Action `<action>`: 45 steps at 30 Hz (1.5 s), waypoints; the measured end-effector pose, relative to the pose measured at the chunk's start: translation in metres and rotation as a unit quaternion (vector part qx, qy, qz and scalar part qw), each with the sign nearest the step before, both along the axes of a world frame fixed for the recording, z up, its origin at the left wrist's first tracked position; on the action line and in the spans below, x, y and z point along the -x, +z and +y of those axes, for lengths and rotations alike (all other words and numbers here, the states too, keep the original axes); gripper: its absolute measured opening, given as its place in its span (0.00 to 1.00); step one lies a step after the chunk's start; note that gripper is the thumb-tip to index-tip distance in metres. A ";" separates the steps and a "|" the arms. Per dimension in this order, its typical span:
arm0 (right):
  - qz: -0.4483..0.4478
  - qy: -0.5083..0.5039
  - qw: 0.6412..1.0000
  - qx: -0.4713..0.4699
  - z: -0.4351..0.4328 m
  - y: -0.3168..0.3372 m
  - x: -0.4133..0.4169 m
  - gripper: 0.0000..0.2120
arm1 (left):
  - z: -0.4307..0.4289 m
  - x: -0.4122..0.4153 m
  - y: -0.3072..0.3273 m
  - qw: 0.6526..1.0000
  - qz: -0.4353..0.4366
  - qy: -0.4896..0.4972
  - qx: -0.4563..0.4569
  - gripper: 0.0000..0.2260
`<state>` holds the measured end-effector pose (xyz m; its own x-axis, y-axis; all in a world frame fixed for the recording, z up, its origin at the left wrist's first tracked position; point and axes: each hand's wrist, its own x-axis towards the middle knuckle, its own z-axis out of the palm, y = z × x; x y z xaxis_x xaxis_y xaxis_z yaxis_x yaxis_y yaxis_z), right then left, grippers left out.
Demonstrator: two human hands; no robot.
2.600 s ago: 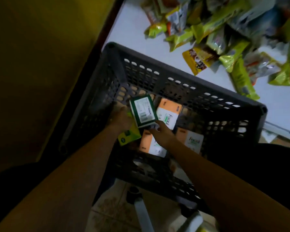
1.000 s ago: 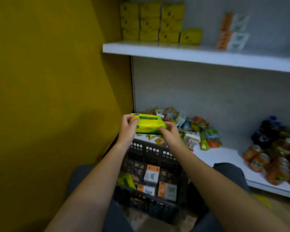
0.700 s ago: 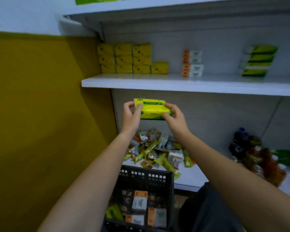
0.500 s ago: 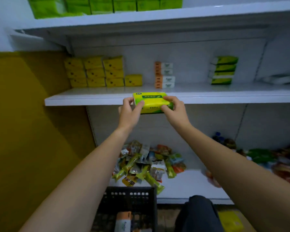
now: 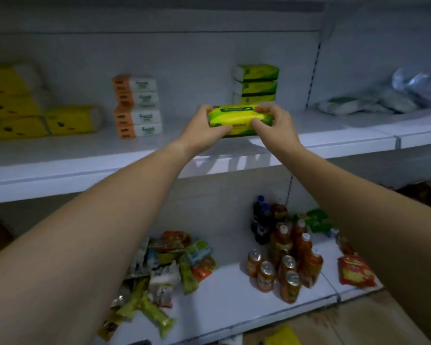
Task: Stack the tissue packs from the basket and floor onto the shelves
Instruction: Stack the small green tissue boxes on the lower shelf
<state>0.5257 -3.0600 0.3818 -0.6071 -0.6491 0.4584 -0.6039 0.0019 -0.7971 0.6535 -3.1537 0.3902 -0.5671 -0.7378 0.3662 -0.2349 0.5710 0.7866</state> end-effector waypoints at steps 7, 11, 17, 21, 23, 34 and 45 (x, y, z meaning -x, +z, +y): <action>-0.004 -0.014 0.999 -0.028 -0.059 -0.011 0.096 0.16 | -0.062 0.097 -0.015 0.999 -0.043 0.008 -0.019 0.24; -0.014 -0.037 0.999 -0.034 -0.088 -0.018 0.130 0.14 | -0.090 0.134 -0.019 0.998 -0.058 0.008 -0.020 0.21; 0.005 -0.132 0.991 -0.018 -0.098 -0.028 0.146 0.13 | -0.105 0.150 -0.032 0.996 0.027 0.068 0.055 0.12; 0.031 -0.117 0.990 -0.066 -0.098 -0.029 0.143 0.11 | -0.101 0.149 -0.031 0.992 -0.007 0.050 0.117 0.02; 0.037 -0.121 0.989 -0.077 -0.098 -0.029 0.143 0.12 | -0.101 0.151 -0.033 0.991 -0.038 0.034 0.125 0.06; 0.095 -0.122 0.967 -0.202 -0.104 -0.028 0.146 0.20 | -0.105 0.156 -0.035 0.986 -0.099 -0.003 0.131 0.15; 0.248 -0.171 0.931 -0.207 -0.087 -0.028 0.120 0.22 | -0.086 0.136 -0.027 0.970 -0.137 0.062 0.190 0.20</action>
<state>0.4058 -3.1468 0.3542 -0.5914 -0.6398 0.4908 -0.8048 0.5069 -0.3089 0.5173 -3.2400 0.3630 -0.5975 -0.6477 0.4728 -0.4910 0.7616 0.4229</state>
